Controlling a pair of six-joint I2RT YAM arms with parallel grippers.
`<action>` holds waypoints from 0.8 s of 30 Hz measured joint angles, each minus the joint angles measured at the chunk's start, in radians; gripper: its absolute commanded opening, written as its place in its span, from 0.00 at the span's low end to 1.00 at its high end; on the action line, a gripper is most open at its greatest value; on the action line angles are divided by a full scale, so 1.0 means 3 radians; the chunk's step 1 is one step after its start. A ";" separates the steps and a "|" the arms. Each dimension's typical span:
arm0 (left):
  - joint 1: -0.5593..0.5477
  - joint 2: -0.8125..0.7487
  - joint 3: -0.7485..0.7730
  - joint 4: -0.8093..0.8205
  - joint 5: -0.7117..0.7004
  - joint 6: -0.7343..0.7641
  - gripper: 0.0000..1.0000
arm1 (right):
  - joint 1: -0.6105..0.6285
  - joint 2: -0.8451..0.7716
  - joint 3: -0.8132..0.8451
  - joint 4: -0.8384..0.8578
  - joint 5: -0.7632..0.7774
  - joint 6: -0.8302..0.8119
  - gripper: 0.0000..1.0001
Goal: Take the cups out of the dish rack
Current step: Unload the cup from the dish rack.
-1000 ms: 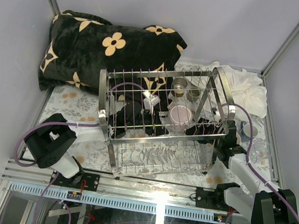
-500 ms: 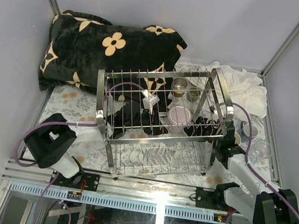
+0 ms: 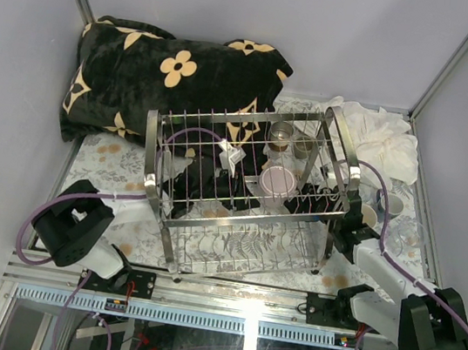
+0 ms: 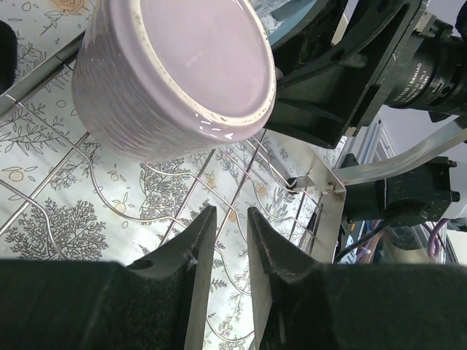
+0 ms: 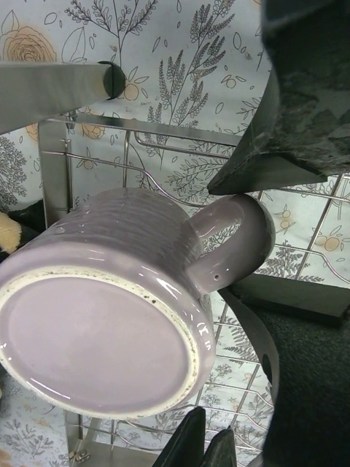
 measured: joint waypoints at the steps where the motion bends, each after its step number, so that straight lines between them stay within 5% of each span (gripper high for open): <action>1: 0.0003 -0.0006 0.0000 -0.0005 -0.0001 0.0003 0.23 | 0.0004 0.0013 0.0000 0.0011 0.0004 -0.0001 0.52; 24: 0.0174 -0.0231 -0.0178 -0.0228 -0.0341 -0.0029 0.22 | 0.0175 0.0114 0.0008 0.0132 0.0128 0.0106 0.52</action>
